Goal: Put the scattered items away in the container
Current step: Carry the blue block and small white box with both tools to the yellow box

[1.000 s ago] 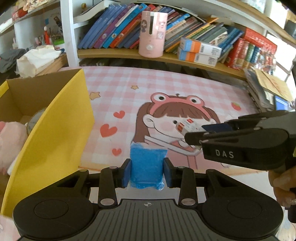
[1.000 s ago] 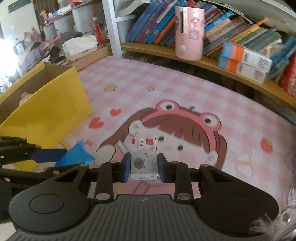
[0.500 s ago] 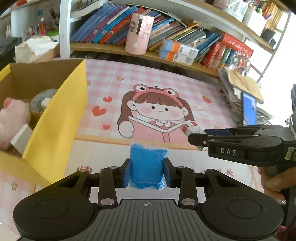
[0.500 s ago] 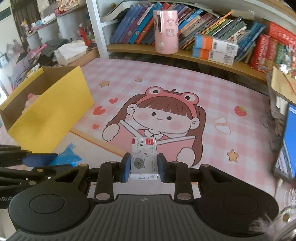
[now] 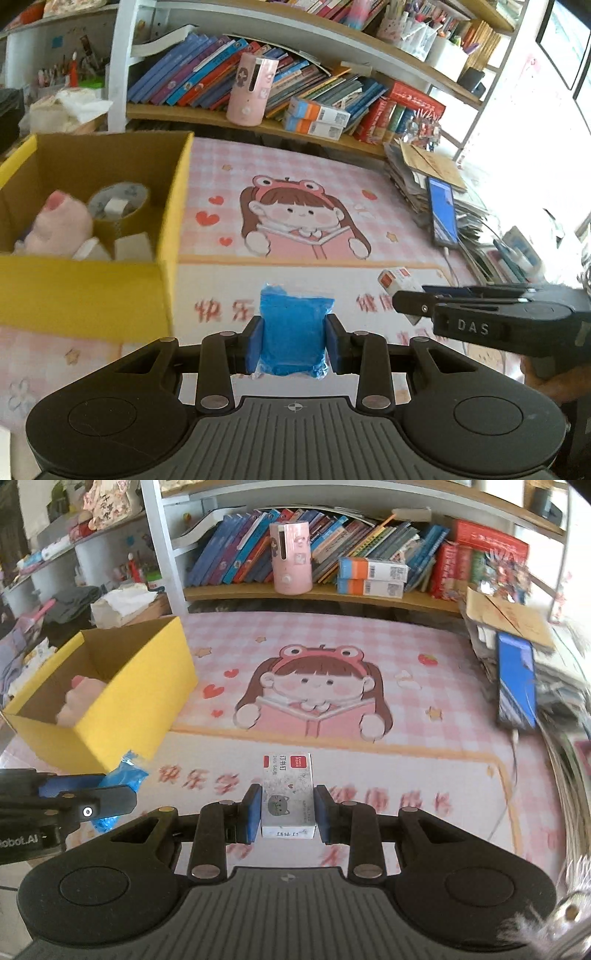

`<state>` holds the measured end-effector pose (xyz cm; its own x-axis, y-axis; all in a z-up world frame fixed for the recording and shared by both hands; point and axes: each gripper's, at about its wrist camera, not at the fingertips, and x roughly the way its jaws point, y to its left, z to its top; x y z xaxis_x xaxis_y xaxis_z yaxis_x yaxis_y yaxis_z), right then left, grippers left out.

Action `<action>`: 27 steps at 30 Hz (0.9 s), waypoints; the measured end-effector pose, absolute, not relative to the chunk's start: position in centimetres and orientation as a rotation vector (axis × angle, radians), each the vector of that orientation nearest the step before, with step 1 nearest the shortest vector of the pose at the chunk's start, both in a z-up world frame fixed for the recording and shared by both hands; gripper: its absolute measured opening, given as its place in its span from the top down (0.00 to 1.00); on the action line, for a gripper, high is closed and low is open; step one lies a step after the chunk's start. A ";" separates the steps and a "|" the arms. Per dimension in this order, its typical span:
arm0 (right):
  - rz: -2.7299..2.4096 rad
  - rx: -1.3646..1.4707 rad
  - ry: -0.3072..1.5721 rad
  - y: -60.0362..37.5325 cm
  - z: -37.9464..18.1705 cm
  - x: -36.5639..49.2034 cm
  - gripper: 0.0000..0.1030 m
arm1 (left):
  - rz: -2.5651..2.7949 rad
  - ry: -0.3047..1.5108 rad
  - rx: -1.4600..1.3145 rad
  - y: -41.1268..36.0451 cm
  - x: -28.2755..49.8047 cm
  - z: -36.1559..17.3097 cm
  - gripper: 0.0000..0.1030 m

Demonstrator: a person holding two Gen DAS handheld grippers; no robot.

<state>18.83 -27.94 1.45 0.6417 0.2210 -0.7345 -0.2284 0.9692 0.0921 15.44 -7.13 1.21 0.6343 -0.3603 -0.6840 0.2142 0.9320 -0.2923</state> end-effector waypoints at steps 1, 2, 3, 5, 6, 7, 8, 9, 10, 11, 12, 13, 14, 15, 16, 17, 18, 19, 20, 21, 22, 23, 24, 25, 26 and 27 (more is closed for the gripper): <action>0.251 0.003 0.840 -27.5 1.4 17.9 0.73 | -0.338 0.824 -0.195 -6.5 14.9 1.2 0.68; 0.245 0.009 0.843 -27.1 1.4 17.1 0.73 | -0.344 0.824 -0.198 -5.8 14.3 1.2 0.68; 0.236 0.012 0.843 -26.6 1.4 16.1 0.73 | -0.343 0.820 -0.196 -5.3 13.8 1.3 0.68; 0.214 0.020 0.840 -25.8 1.4 14.6 0.73 | -0.341 0.823 -0.206 -4.0 12.9 1.2 0.68; 0.205 0.024 0.837 -25.5 1.4 14.0 0.73 | -0.340 0.825 -0.211 -3.4 12.6 1.2 0.68; 0.197 0.028 0.832 -25.1 1.5 13.2 0.73 | -0.339 0.824 -0.207 -2.9 12.2 1.2 0.68; 0.190 0.031 0.832 -24.7 1.4 12.4 0.73 | -0.341 0.823 -0.197 -2.4 11.7 1.3 0.68; 0.185 0.034 0.836 -24.4 1.3 11.9 0.73 | -0.344 0.823 -0.186 -2.2 11.3 1.3 0.68; 0.181 0.039 0.842 -24.0 1.1 11.1 0.73 | -0.348 0.821 -0.173 -1.9 10.6 1.3 0.68; 0.180 0.043 0.849 -23.5 1.0 10.5 0.73 | -0.352 0.818 -0.159 -1.7 10.1 1.4 0.68; 0.180 0.044 0.854 -23.2 0.9 10.0 0.73 | -0.356 0.815 -0.144 -1.5 9.5 1.4 0.68; 0.181 0.047 0.861 -22.7 0.7 9.4 0.73 | -0.359 0.813 -0.130 -1.3 8.9 1.4 0.68; 0.183 0.050 0.868 -22.3 0.5 9.0 0.73 | -0.362 0.815 -0.122 -1.0 8.4 1.3 0.68; 0.185 0.051 0.874 -21.9 0.4 8.6 0.73 | -0.363 0.819 -0.120 -0.8 7.9 1.2 0.68; 0.188 0.050 0.880 -21.5 0.2 8.2 0.73 | -0.362 0.827 -0.121 -0.4 7.6 1.1 0.68; 0.190 0.051 0.885 -21.2 0.1 7.9 0.73 | -0.359 0.835 -0.122 0.0 7.2 1.0 0.68; 0.195 0.052 0.889 -20.8 0.0 7.6 0.73 | -0.355 0.841 -0.123 0.3 6.9 0.9 0.68; 0.200 0.051 0.892 -20.5 0.0 7.3 0.73 | -0.349 0.846 -0.126 0.8 6.5 0.8 0.68; 0.206 0.048 0.893 -20.1 0.0 7.1 0.73 | -0.344 0.848 -0.130 1.2 6.3 0.8 0.68; 0.213 0.044 0.893 -19.8 0.0 6.9 0.73 | -0.339 0.849 -0.133 1.4 6.0 0.8 0.68; 0.222 0.037 0.894 -19.3 0.1 6.7 0.73 | -0.333 0.848 -0.135 1.8 5.8 0.8 0.68; 0.231 0.030 0.897 -18.9 0.1 6.6 0.73 | -0.326 0.851 -0.138 2.1 5.5 0.8 0.68; 0.237 0.023 0.900 -18.6 0.0 6.4 0.73 | -0.322 0.856 -0.140 2.3 5.3 0.7 0.68; 0.245 0.012 0.904 -18.2 0.0 6.2 0.73 | -0.317 0.859 -0.141 2.4 5.2 0.7 0.68; 0.252 0.004 0.907 -17.8 -0.1 6.1 0.73 | -0.312 0.861 -0.141 2.6 5.0 0.6 0.68; 0.258 -0.002 0.908 -17.6 -0.1 5.9 0.73 | -0.307 0.863 -0.141 2.8 4.8 0.6 0.68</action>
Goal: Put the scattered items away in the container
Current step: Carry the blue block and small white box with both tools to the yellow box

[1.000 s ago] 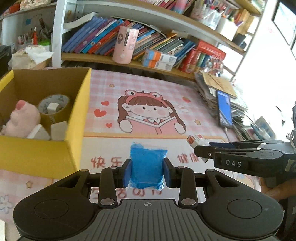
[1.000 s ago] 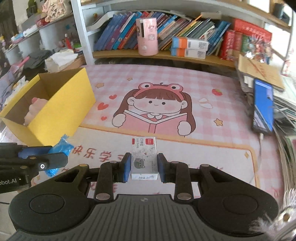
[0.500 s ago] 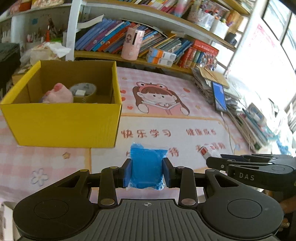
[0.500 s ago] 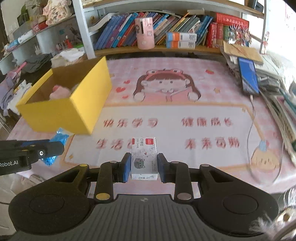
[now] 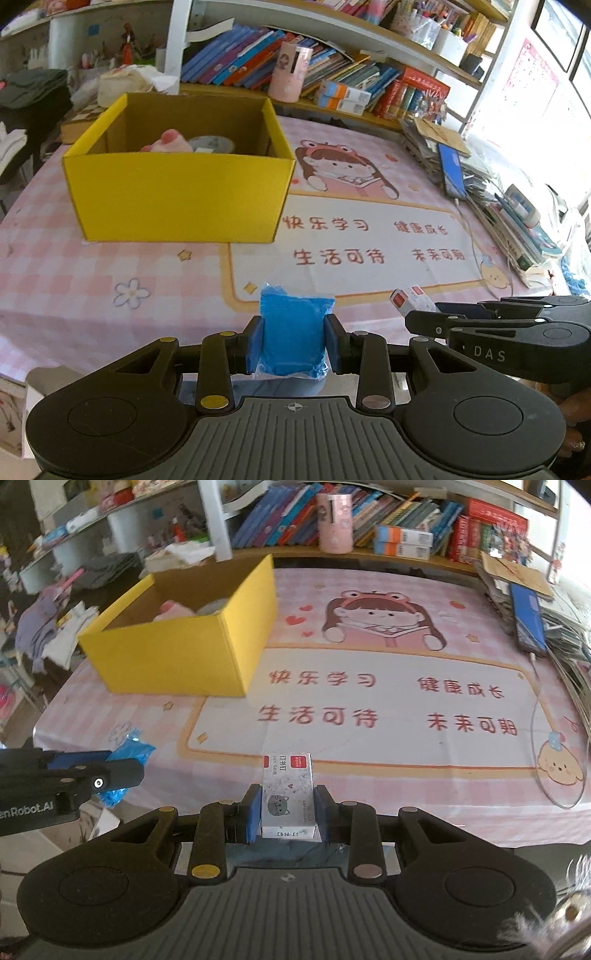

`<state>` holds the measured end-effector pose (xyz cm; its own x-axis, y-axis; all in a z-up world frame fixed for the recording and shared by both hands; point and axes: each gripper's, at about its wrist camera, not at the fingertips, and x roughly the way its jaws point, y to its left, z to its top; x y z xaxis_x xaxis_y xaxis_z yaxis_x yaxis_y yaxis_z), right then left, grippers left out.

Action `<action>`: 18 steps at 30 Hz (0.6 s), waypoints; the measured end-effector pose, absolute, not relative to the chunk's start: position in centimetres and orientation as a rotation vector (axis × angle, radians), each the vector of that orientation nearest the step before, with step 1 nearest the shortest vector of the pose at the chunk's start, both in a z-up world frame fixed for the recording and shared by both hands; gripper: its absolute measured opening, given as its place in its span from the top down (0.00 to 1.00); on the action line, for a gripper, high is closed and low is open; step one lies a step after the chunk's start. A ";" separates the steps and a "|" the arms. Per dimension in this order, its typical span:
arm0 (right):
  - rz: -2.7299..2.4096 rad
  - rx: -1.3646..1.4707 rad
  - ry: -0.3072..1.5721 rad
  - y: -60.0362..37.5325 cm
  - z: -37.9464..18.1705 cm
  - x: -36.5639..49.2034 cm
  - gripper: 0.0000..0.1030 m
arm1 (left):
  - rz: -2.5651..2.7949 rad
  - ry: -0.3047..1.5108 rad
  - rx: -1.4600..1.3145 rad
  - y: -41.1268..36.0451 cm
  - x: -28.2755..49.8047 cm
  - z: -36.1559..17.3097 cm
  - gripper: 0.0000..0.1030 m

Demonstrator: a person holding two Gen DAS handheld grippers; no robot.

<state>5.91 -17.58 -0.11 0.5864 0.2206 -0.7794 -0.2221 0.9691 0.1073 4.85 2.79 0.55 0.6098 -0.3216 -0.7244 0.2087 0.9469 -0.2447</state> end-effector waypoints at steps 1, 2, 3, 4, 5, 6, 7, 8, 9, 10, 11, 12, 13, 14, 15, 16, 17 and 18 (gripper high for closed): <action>0.265 -0.009 0.910 -17.3 -0.1 5.7 0.73 | -0.304 0.865 -0.142 3.0 4.6 0.4 0.68; 0.271 -0.015 0.910 -17.0 -0.1 5.6 0.73 | -0.301 0.866 -0.143 3.2 4.4 0.4 0.68; 0.278 -0.020 0.909 -16.7 0.0 5.4 0.73 | -0.299 0.866 -0.144 3.4 4.3 0.4 0.68; 0.284 -0.025 0.908 -16.5 0.0 5.3 0.73 | -0.297 0.865 -0.144 3.5 4.1 0.4 0.68; 0.290 -0.030 0.906 -16.2 0.0 5.2 0.73 | -0.295 0.863 -0.144 3.7 4.0 0.5 0.68; 0.295 -0.033 0.905 -16.0 0.0 5.0 0.73 | -0.294 0.861 -0.145 3.8 3.9 0.5 0.68; 0.300 -0.036 0.904 -15.8 0.0 5.0 0.72 | -0.291 0.859 -0.145 4.0 3.8 0.5 0.68; 0.304 -0.037 0.903 -15.6 0.1 4.9 0.73 | -0.289 0.859 -0.145 4.2 3.6 0.5 0.68; 0.307 -0.038 0.902 -15.4 0.1 4.8 0.73 | -0.286 0.859 -0.144 4.3 3.6 0.5 0.68; 0.311 -0.039 0.901 -15.2 0.2 4.8 0.73 | -0.282 0.859 -0.145 4.5 3.4 0.6 0.68; 0.316 -0.041 0.900 -15.0 0.2 4.7 0.73 | -0.279 0.859 -0.146 4.7 3.3 0.6 0.68; 0.321 -0.044 0.899 -14.7 0.2 4.7 0.73 | -0.274 0.858 -0.149 4.9 3.2 0.6 0.68; 0.327 -0.048 0.899 -14.5 0.3 4.7 0.73 | -0.271 0.858 -0.152 5.2 3.2 0.6 0.68; 0.333 -0.052 0.899 -14.2 0.3 4.7 0.73 | -0.266 0.857 -0.155 5.4 3.1 0.6 0.68; 0.338 -0.056 0.899 -14.0 0.3 4.7 0.73 | -0.262 0.855 -0.160 5.6 3.0 0.6 0.68; 0.344 -0.060 0.899 -13.7 0.4 4.7 0.73 | -0.259 0.853 -0.163 5.8 3.0 0.7 0.68; 0.350 -0.063 0.898 -13.5 0.4 4.7 0.73 | -0.255 0.851 -0.166 6.0 2.9 0.7 0.68; 0.354 -0.066 0.898 -13.3 0.4 4.8 0.73 | -0.253 0.849 -0.168 6.1 2.9 0.8 0.68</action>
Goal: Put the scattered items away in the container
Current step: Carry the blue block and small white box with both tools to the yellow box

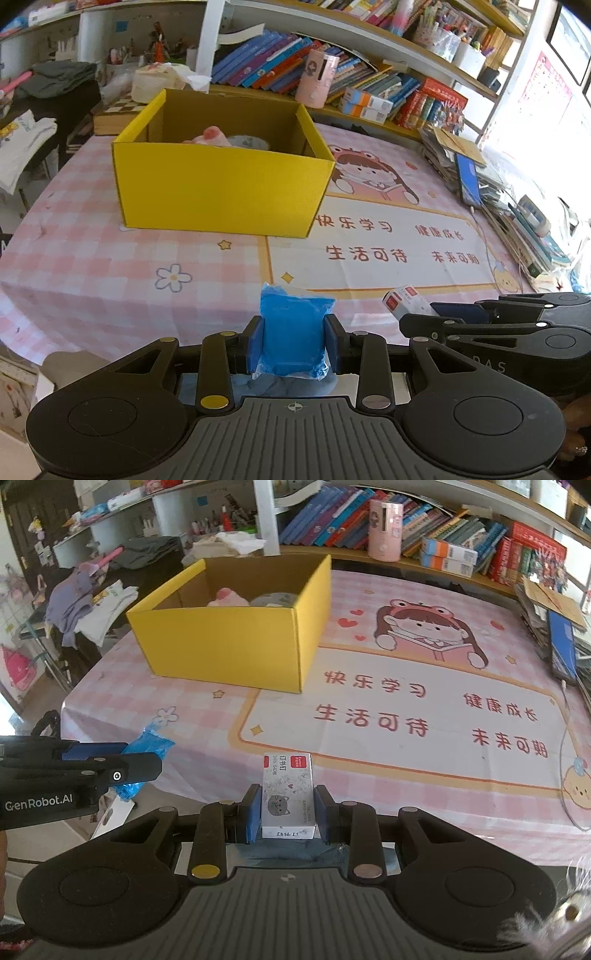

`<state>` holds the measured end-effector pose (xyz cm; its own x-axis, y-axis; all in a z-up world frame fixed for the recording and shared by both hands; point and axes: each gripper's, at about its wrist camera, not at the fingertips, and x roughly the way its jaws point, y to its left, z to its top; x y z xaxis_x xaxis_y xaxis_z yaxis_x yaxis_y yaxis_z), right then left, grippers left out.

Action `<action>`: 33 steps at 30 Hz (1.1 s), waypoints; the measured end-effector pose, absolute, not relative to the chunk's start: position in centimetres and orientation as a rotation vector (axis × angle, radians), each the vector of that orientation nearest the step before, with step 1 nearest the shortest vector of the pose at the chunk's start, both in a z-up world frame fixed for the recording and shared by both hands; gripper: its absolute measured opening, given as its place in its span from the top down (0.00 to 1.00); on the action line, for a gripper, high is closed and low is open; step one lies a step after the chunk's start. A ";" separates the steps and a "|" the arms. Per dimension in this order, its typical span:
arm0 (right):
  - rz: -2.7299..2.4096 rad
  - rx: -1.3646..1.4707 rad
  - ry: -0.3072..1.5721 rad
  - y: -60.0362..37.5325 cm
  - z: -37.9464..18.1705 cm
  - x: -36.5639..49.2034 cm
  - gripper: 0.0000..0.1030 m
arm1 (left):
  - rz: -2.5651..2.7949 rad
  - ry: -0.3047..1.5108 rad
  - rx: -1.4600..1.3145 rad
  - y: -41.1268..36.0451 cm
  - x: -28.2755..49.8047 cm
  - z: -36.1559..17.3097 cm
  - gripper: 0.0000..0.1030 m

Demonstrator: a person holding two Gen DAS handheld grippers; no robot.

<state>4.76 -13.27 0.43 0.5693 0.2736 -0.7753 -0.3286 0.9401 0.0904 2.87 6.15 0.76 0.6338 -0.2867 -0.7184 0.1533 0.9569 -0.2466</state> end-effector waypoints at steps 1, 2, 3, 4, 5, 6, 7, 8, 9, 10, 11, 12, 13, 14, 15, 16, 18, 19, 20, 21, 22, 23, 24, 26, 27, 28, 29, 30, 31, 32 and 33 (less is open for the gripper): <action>0.359 -0.070 0.898 -13.0 0.5 4.8 0.73 | -0.250 0.846 -0.171 6.4 2.8 0.8 0.68; 0.363 -0.074 0.898 -12.8 0.5 4.8 0.73 | -0.247 0.845 -0.174 6.5 2.8 0.8 0.68; 0.366 -0.078 0.898 -12.6 0.5 4.9 0.73 | -0.244 0.843 -0.178 6.7 2.8 0.8 0.68; 0.370 -0.082 0.897 -12.4 0.5 4.9 0.73 | -0.241 0.842 -0.181 6.9 2.8 0.8 0.68; 0.374 -0.085 0.897 -12.2 0.5 5.0 0.73 | -0.238 0.841 -0.184 7.1 2.8 0.8 0.68; 0.376 -0.088 0.898 -12.1 0.5 5.0 0.73 | -0.236 0.841 -0.186 7.2 2.8 0.7 0.68; 0.380 -0.090 0.898 -11.9 0.5 5.1 0.73 | -0.234 0.840 -0.188 7.4 2.8 0.7 0.68; 0.384 -0.093 0.899 -11.7 0.5 5.2 0.73 | -0.232 0.839 -0.189 7.5 2.8 0.7 0.68; 0.387 -0.096 0.899 -11.5 0.5 5.2 0.73 | -0.229 0.839 -0.191 7.8 2.8 0.7 0.68; 0.393 -0.100 0.900 -11.3 0.5 5.3 0.73 | -0.227 0.840 -0.193 7.9 2.9 0.7 0.68; 0.398 -0.103 0.900 -11.0 0.5 5.3 0.72 | -0.224 0.841 -0.196 8.1 2.9 0.6 0.68; 0.404 -0.107 0.900 -10.8 0.5 5.4 0.73 | -0.221 0.841 -0.197 8.3 2.9 0.6 0.68; 0.411 -0.112 0.899 -10.5 0.5 5.5 0.73 | -0.218 0.842 -0.200 8.5 2.9 0.6 0.68; 0.419 -0.117 0.899 -10.2 0.5 5.6 0.73 | -0.213 0.842 -0.202 8.7 2.9 0.5 0.68; 0.429 -0.123 0.898 -9.9 0.5 5.7 0.73 | -0.207 0.842 -0.206 8.9 2.9 0.5 0.68; 0.440 -0.129 0.898 -9.6 0.5 5.8 0.73 | -0.199 0.842 -0.210 9.1 3.0 0.5 0.68; 0.458 -0.139 0.894 -9.0 0.5 6.2 0.73 | -0.184 0.841 -0.217 9.6 3.1 0.5 0.68; 0.466 -0.143 0.893 -8.8 0.5 6.5 0.73 | -0.178 0.840 -0.219 9.8 3.3 0.5 0.68; 0.475 -0.148 0.894 -8.6 0.5 6.7 0.73 | -0.168 0.841 -0.223 10.0 3.4 0.4 0.68; 0.486 -0.153 0.897 -8.3 0.4 7.0 0.73 | -0.159 0.843 -0.229 10.2 3.5 0.3 0.68; 0.491 -0.156 0.898 -8.1 0.3 7.2 0.72 | -0.152 0.846 -0.232 10.4 3.7 0.2 0.68; 0.499 -0.159 0.900 -7.9 0.2 7.4 0.73 | -0.144 0.849 -0.236 10.5 3.8 0.1 0.68; 0.504 -0.160 0.900 -7.7 0.1 7.7 0.73 | -0.137 0.852 -0.238 10.7 4.0 0.1 0.68; 0.515 -0.161 0.885 -7.5 0.3 8.3 0.73 | -0.123 0.849 -0.237 10.9 4.3 0.1 0.68; 0.520 -0.161 0.873 -7.3 0.4 8.7 0.73 | -0.116 0.842 -0.234 11.0 4.6 0.3 0.68; 0.526 -0.164 0.858 -7.2 0.6 9.0 0.73 | -0.110 0.831 -0.230 11.1 4.9 0.5 0.68; 0.532 -0.169 0.841 -7.0 0.8 9.4 0.73 | -0.103 0.819 -0.222 11.2 5.2 0.8 0.68; 0.541 -0.181 0.820 -6.8 1.2 9.8 0.73 | -0.097 0.807 -0.212 11.2 5.7 1.2 0.68; 0.549 -0.192 0.807 -6.7 1.5 10.3 0.73 | -0.093 0.796 -0.203 11.3 6.2 1.6 0.68; 0.555 -0.198 0.795 -6.6 1.8 10.8 0.73 | -0.091 0.786 -0.196 11.3 6.8 1.9 0.68; 0.559 -0.198 0.781 -6.5 2.2 11.3 0.72 | -0.091 0.776 -0.190 11.3 7.3 2.2 0.68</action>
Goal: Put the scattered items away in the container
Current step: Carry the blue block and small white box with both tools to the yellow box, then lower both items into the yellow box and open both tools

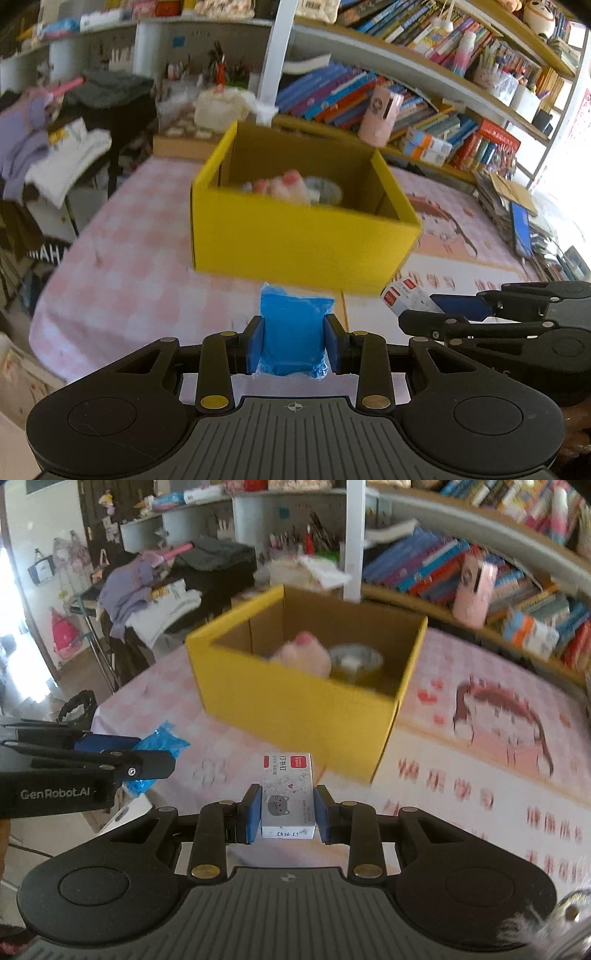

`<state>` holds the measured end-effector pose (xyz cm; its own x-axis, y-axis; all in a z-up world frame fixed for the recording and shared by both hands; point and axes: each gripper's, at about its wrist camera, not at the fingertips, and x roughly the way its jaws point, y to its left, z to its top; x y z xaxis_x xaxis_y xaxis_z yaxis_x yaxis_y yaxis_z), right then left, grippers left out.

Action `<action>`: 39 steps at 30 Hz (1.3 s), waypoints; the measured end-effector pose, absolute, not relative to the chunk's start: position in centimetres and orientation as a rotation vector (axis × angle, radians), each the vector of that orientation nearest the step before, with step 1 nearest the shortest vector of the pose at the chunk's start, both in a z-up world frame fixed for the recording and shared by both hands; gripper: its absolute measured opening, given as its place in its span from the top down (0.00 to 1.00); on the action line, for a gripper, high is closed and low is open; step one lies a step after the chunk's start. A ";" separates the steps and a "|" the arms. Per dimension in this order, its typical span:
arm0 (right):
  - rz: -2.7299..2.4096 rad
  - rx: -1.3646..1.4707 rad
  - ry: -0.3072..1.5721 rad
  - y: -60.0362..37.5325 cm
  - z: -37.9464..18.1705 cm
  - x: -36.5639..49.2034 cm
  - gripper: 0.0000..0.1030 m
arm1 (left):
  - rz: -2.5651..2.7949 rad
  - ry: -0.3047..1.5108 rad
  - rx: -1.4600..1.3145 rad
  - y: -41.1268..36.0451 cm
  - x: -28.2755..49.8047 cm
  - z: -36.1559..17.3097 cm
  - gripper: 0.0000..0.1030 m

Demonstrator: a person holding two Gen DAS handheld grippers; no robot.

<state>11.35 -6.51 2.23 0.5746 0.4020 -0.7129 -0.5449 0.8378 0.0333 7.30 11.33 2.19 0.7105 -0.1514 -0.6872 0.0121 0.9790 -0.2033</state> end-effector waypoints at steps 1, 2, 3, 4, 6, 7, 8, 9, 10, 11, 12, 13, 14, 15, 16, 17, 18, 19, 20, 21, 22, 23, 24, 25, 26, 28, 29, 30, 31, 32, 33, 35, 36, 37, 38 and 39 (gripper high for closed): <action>0.563 -0.197 0.763 -6.5 2.7 12.0 0.72 | -0.092 0.766 -0.183 11.3 7.9 2.6 0.68; 0.565 -0.195 0.744 -6.5 3.3 12.6 0.73 | -0.094 0.753 -0.173 11.2 8.5 3.0 0.68; 0.566 -0.193 0.729 -6.5 3.7 13.2 0.72 | -0.095 0.740 -0.164 11.1 9.2 3.5 0.68; 0.569 -0.189 0.710 -6.5 4.3 13.9 0.72 | -0.096 0.730 -0.158 11.1 9.8 3.8 0.68; 0.577 -0.189 0.680 -6.5 5.2 15.5 0.72 | -0.100 0.712 -0.156 11.1 11.2 4.5 0.68; 0.581 -0.192 0.669 -6.4 5.6 16.3 0.72 | -0.101 0.704 -0.154 11.1 11.9 4.8 0.68; 0.582 -0.197 0.660 -6.3 5.8 17.0 0.72 | -0.105 0.697 -0.149 11.1 12.8 5.1 0.68; 0.585 -0.204 0.650 -6.2 6.0 17.9 0.72 | -0.108 0.692 -0.145 11.0 13.5 5.3 0.68; 0.587 -0.214 0.645 -6.0 6.1 18.7 0.72 | -0.112 0.688 -0.143 11.1 14.3 5.5 0.68; 0.590 -0.229 0.641 -5.8 6.2 19.6 0.72 | -0.116 0.684 -0.139 11.1 15.2 5.7 0.68; 0.593 -0.244 0.640 -5.6 6.1 20.3 0.72 | -0.119 0.681 -0.134 11.1 16.0 5.9 0.68; 0.597 -0.262 0.640 -5.4 5.9 21.2 0.72 | -0.122 0.680 -0.128 11.2 16.9 6.1 0.68; 0.601 -0.280 0.645 -5.0 5.7 22.1 0.72 | -0.127 0.682 -0.118 11.2 18.1 6.2 0.68; 0.607 -0.294 0.655 -4.8 5.3 22.9 0.72 | -0.136 0.686 -0.107 11.1 19.1 6.2 0.68; 0.615 -0.309 0.671 -4.4 4.9 23.9 0.72 | -0.144 0.691 -0.091 11.0 20.2 6.2 0.68; 0.621 -0.321 0.685 -4.1 4.4 24.6 0.72 | -0.160 0.703 -0.069 10.7 21.3 6.1 0.68; 0.628 -0.333 0.698 -3.9 4.0 25.3 0.72 | -0.174 0.713 -0.051 10.4 22.3 6.0 0.68; 0.636 -0.349 0.711 -3.5 3.4 26.0 0.72 | -0.183 0.721 -0.033 10.0 23.5 5.9 0.68; 0.642 -0.369 0.722 -3.2 2.9 26.6 0.72 | -0.195 0.732 -0.018 9.6 24.5 5.7 0.68; 0.648 -0.384 0.730 -2.9 2.5 27.0 0.72 | -0.206 0.743 -0.008 9.2 25.6 5.5 0.68; 0.655 -0.404 0.745 -2.6 2.0 27.6 0.72 | -0.212 0.754 -0.002 8.9 26.7 5.2 0.68; 0.656 -0.423 0.761 -2.3 1.6 28.0 0.72 | -0.218 0.771 -0.001 8.6 27.8 4.9 0.68; 0.657 -0.445 0.780 -2.1 1.1 28.5 0.72 | -0.224 0.791 -0.006 8.3 28.9 4.5 0.68; 0.656 -0.461 0.795 -1.8 0.7 29.1 0.72 | -0.223 0.811 -0.013 8.1 29.9 4.0 0.68; 0.658 -0.478 0.806 -1.6 0.3 29.5 0.72 | -0.223 0.831 -0.014 7.9 30.8 3.5 0.68; 0.661 -0.502 0.825 -1.4 -0.3 30.2 0.72 | -0.234 0.865 -0.005 7.5 32.3 2.8 0.68; 0.662 -0.508 0.833 -1.4 -0.5 30.5 0.72 | -0.237 0.880 0.005 7.3 32.9 2.4 0.68; 0.663 -0.513 0.840 -1.3 -0.7 30.8 0.72 | -0.241 0.893 0.015 7.1 33.5 2.0 0.68; 0.663 -0.516 0.844 -1.3 -0.9 31.1 0.72 | -0.243 0.905 0.023 6.9 34.1 1.7 0.68; 0.665 -0.519 0.847 -1.3 -1.0 31.3 0.72 | -0.244 0.918 0.027 6.8 34.7 1.3 0.68; 0.668 -0.523 0.853 -1.2 -1.1 31.5 0.72 | -0.246 0.930 0.025 6.7 35.1 1.0 0.68; 0.675 -0.529 0.858 -1.2 -1.3 31.8 0.72 | -0.245 0.950 0.018 6.7 35.9 0.4 0.68; 0.677 -0.536 0.855 -1.2 -1.4 31.9 0.72 | -0.248 0.960 0.017 6.6 36.2 0.2 0.68; 0.680 -0.542 0.854 -1.1 -1.4 31.9 0.72 | -0.250 0.970 0.021 6.5 36.5 -0.1 0.68; 0.684 -0.543 0.855 -1.1 -1.4 32.0 0.72 | -0.249 0.975 0.027 6.3 36.7 -0.3 0.68; 0.686 -0.544 0.857 -1.1 -1.5 32.1 0.72 | -0.249 0.982 0.032 6.2 36.9 -0.5 0.68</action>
<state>32.14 -1.07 -1.46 0.4693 0.3215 -0.8224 -0.7321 0.6625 -0.1588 36.89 6.25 -0.49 0.5296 -0.1940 -0.8258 0.2232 0.9711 -0.0850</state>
